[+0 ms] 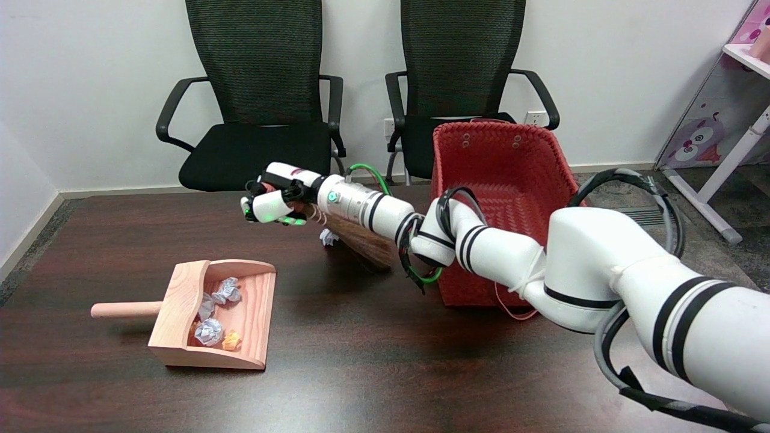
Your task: Sweep the paper ball into the dustpan.
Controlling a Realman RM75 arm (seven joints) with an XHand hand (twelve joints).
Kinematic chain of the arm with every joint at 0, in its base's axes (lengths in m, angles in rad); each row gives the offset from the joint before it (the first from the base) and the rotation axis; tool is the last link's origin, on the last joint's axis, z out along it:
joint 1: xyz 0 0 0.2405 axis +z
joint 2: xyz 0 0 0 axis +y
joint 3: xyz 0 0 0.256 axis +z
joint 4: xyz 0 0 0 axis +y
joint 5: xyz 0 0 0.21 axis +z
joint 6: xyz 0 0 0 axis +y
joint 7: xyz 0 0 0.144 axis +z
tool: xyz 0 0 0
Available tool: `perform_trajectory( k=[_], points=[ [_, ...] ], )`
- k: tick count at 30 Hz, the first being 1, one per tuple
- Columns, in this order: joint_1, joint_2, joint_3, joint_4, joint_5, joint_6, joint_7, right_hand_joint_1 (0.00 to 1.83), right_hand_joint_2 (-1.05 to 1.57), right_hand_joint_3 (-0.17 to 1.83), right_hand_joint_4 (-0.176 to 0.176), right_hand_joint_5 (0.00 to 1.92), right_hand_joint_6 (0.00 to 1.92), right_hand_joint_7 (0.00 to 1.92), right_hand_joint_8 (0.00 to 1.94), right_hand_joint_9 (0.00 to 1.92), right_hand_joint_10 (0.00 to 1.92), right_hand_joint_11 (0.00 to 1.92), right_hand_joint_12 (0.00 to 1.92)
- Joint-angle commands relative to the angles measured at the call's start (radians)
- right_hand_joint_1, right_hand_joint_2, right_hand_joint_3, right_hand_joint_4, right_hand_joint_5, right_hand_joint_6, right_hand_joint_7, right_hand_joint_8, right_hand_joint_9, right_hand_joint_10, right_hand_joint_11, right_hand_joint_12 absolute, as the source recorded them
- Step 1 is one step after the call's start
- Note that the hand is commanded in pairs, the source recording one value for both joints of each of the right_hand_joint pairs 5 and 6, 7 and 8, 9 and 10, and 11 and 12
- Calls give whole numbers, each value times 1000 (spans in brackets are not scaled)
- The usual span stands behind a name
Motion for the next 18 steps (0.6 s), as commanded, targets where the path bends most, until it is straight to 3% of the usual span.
perform_trajectory(
  k=[1, 8, 18],
  points=[
    [-30, -12, -8, -71, -25, 27, 102, 914, 1011, 1649, 0, 1920, 1920, 1920, 1920, 1920, 1920, 1920, 1920],
    [-42, 21, -6, -163, -44, 27, 142, 913, 1008, 1642, 0, 1920, 1920, 1920, 1920, 1920, 1920, 1920, 1920],
    [-53, 202, -2, -516, -36, 138, 176, 894, 1020, 1600, 3, 1920, 1920, 1920, 1920, 1920, 1920, 1920, 1920]
  ],
)
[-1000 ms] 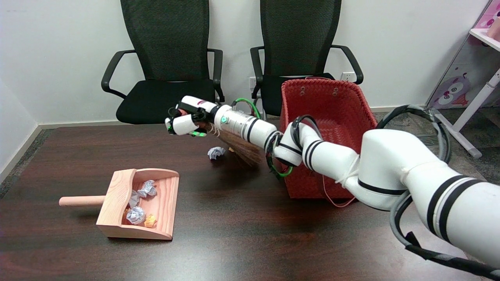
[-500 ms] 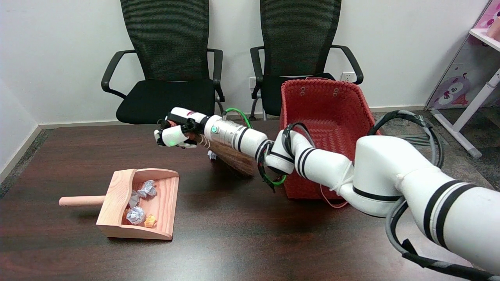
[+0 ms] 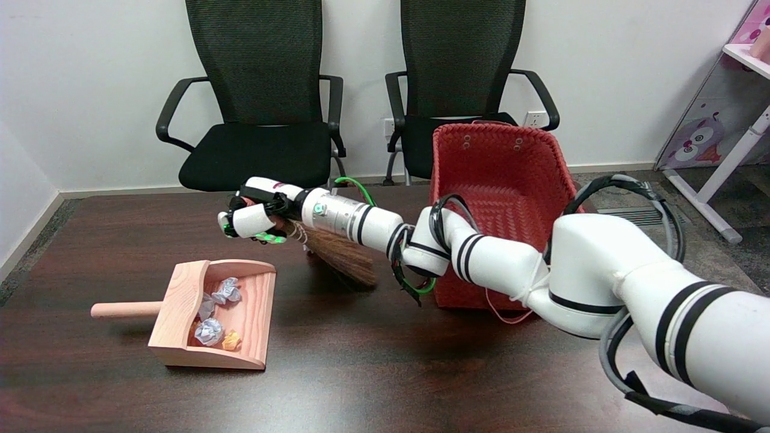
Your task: Sweep the paper ball into the dustpan.
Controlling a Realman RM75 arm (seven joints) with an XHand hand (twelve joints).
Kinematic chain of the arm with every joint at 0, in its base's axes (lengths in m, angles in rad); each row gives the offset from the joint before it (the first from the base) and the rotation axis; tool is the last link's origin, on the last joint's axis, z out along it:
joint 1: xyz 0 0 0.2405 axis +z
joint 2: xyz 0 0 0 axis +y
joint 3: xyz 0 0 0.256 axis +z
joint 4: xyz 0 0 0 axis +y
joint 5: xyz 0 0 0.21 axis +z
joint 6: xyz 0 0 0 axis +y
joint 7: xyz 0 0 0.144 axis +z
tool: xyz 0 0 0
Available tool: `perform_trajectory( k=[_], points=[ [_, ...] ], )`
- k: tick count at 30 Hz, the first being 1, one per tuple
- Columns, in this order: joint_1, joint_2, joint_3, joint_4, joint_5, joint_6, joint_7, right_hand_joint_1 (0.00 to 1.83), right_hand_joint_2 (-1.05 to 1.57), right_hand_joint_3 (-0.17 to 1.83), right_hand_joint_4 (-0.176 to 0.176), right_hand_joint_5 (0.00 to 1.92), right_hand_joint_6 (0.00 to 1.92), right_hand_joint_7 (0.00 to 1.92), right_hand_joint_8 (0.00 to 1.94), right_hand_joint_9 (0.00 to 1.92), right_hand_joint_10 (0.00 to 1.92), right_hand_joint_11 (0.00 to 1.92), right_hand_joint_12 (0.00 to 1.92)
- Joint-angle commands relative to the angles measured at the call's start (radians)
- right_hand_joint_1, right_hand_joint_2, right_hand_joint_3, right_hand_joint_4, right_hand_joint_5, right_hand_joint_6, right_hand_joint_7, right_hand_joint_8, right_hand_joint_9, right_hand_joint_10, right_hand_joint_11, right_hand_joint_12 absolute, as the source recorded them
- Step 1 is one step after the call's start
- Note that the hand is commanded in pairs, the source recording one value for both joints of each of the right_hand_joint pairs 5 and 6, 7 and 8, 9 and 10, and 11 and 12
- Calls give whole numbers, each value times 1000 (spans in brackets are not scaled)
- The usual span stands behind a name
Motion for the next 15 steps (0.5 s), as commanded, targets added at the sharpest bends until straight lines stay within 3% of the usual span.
perform_trajectory(
  k=[1, 9, 15],
  points=[
    [-27, 208, 3, -433, -9, 128, 79, 894, 1022, 1596, 3, 1920, 1920, 1920, 1920, 1920, 1920, 1920, 1920],
    [-49, 395, 28, -731, -3, 267, 74, 888, 1096, 1504, 3, 1920, 1920, 1920, 1920, 1920, 1920, 1920, 1920],
    [-99, 484, 80, -884, -3, 334, 75, 883, 1144, 1453, 4, 1920, 1920, 1920, 1920, 1920, 1920, 1920, 1920]
  ],
)
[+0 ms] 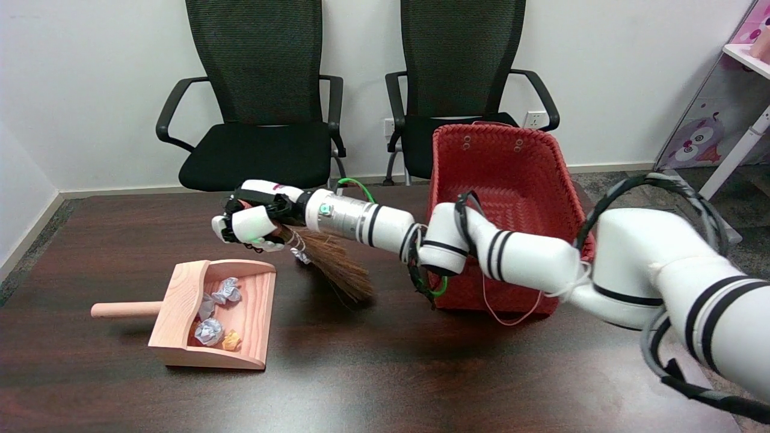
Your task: Sweep the paper ball into the dustpan.
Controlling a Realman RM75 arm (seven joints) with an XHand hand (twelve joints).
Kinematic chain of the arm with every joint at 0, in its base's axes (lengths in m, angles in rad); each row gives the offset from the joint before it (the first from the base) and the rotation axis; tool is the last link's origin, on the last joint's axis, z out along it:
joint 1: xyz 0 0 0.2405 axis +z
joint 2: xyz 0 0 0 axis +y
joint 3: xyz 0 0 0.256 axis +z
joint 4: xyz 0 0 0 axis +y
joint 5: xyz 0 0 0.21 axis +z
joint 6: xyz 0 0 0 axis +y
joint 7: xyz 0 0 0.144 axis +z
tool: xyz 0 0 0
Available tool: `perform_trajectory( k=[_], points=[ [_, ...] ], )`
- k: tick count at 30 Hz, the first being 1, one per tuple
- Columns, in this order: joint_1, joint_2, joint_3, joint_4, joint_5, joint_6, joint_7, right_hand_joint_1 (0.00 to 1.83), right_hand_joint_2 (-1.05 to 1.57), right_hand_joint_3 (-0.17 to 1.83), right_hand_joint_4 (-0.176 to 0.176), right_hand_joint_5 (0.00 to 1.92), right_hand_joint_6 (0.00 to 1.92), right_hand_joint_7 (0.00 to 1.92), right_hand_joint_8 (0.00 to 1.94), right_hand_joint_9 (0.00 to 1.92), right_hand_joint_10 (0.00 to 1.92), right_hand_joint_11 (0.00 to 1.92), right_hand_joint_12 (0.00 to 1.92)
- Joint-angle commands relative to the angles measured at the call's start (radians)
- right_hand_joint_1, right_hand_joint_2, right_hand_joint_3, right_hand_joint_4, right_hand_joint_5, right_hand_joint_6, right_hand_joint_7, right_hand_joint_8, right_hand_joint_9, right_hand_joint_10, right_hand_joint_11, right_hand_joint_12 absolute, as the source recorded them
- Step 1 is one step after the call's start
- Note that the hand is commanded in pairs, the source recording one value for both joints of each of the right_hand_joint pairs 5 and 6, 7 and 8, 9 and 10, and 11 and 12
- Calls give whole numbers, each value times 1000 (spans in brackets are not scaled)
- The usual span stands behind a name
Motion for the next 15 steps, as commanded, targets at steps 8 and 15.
perform_trajectory(
  k=[8, 15],
  points=[
    [-167, 321, 168, -567, 43, 209, 27, 879, 1179, 1442, 4, 1920, 1920, 1920, 1920, 1920, 1920, 1920, 1920],
    [-196, 233, 208, -452, 73, 103, 27, 876, 1188, 1456, 4, 1920, 1920, 1920, 1920, 1920, 1920, 1920, 1920]
  ],
)
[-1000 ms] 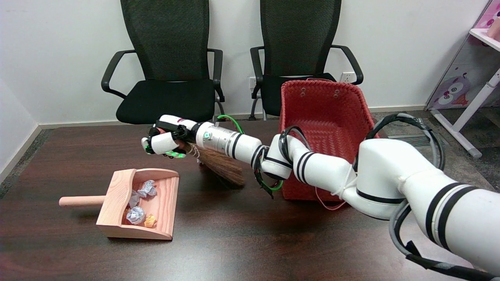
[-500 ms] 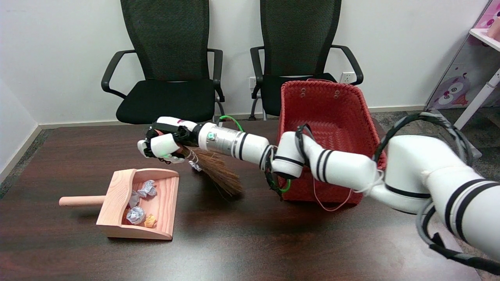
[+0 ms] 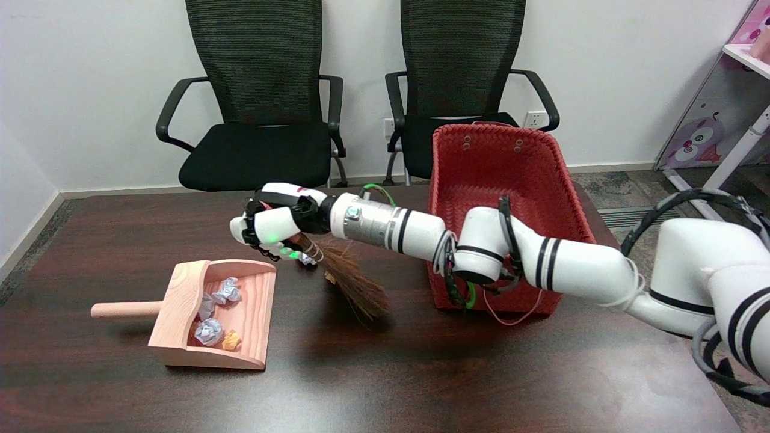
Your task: Sweep the paper ball into the dustpan.
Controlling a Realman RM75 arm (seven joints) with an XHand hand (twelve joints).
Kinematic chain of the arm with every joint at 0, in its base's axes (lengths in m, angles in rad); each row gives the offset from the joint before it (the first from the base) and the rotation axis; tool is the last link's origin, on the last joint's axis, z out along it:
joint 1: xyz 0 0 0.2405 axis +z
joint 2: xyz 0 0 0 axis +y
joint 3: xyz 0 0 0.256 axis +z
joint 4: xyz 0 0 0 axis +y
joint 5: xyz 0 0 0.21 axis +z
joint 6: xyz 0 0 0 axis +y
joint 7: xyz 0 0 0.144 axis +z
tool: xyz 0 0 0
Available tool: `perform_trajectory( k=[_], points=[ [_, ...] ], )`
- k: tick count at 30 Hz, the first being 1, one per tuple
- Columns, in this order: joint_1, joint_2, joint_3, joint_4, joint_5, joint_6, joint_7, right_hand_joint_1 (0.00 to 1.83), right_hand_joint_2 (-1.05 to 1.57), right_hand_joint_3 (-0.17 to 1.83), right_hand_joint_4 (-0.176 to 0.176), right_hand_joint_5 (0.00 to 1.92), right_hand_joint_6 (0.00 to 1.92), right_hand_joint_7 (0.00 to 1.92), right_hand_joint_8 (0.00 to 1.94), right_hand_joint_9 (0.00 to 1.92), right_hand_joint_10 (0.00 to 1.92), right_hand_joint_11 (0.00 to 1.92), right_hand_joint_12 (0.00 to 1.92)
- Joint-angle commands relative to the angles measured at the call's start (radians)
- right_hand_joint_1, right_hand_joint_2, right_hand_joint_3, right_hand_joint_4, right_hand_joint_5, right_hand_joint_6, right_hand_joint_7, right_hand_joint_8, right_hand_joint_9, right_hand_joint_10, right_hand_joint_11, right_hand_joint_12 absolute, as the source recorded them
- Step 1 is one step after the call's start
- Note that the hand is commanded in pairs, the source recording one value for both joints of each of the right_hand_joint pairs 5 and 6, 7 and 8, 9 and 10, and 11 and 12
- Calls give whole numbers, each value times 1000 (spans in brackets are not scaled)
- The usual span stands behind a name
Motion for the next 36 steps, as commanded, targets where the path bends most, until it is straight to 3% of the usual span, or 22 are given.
perform_trajectory(
  k=[1, 12, 18, 28, 36],
  points=[
    [-110, 6, 126, -64, 79, -54, 9, 875, 1188, 1460, 4, 1920, 1920, 1920, 1920, 1920, 1920, 1920, 1920],
    [-108, -31, 143, -30, 352, -220, 10, 863, 1144, 1564, 3, 1920, 1920, 1920, 1920, 1920, 1920, 1920, 1920],
    [-127, -41, 163, -31, 493, -383, 72, 850, 1042, 1684, 3, 1920, 1920, 1920, 1920, 1920, 1920, 1920, 1920],
    [-168, 41, 294, -181, 489, -430, 70, 828, 1075, 1684, 4, 1920, 1920, 1920, 1920, 1920, 1920, 1920, 1920],
    [-84, 31, 334, -124, 360, -301, 56, 800, 1143, 1617, 7, 1920, 1920, 1920, 1920, 1920, 1920, 1920, 1920]
  ],
)
